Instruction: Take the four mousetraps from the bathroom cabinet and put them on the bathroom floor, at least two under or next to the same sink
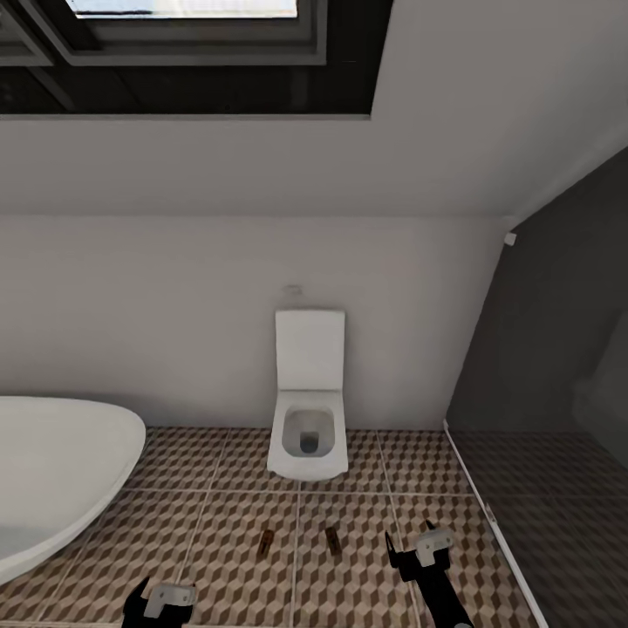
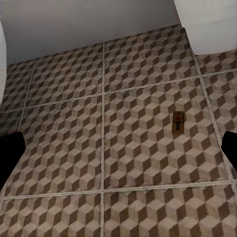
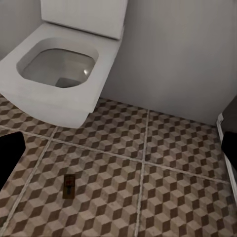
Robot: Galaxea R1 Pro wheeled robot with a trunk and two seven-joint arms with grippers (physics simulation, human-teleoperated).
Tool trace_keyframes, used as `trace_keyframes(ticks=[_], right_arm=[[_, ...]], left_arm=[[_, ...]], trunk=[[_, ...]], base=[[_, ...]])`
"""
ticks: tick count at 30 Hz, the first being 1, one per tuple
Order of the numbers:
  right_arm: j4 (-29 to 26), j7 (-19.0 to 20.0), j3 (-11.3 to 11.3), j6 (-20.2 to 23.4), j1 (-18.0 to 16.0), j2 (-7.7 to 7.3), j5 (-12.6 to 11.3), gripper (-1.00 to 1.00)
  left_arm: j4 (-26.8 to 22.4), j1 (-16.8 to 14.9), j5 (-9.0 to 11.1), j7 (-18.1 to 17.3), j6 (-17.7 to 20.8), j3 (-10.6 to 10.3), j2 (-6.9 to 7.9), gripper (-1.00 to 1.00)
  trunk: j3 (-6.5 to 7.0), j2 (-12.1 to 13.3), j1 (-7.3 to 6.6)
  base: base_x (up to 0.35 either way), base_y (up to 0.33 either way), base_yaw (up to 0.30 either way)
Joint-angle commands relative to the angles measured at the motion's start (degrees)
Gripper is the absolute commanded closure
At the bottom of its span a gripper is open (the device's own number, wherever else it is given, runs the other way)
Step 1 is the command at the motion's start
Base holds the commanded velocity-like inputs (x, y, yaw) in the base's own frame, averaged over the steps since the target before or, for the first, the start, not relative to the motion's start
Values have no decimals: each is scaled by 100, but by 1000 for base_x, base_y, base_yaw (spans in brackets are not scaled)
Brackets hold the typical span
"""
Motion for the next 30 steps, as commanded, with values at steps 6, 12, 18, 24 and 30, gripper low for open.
trace_keyframes(ticks=[6, 12, 18, 24, 30], right_arm=[[7, -60, 19, -9, -6, 1, 47, -100], [7, -59, 19, -6, -6, 1, 47, -100], [7, -58, 19, -7, -6, 1, 47, -100], [7, -59, 19, -4, -6, 1, 47, -100], [7, -60, 19, -2, -6, 1, 47, -100]], left_arm=[[12, -6, -12, 45, -16, -48, -3, -100], [12, -6, -12, 44, -15, -48, -3, -100], [12, -6, -12, 45, -17, -48, -2, -100], [12, -6, -14, 44, -22, -48, 3, -100], [12, -6, -19, 40, -24, -48, -15, -100]], trunk=[[44, -12, 4], [99, -12, 4], [155, -12, 4], [211, -12, 4], [257, -12, 4]], base=[[0, 0, 0], [0, 0, 0], [0, 0, 0], [0, 0, 0], [0, 0, 0]])
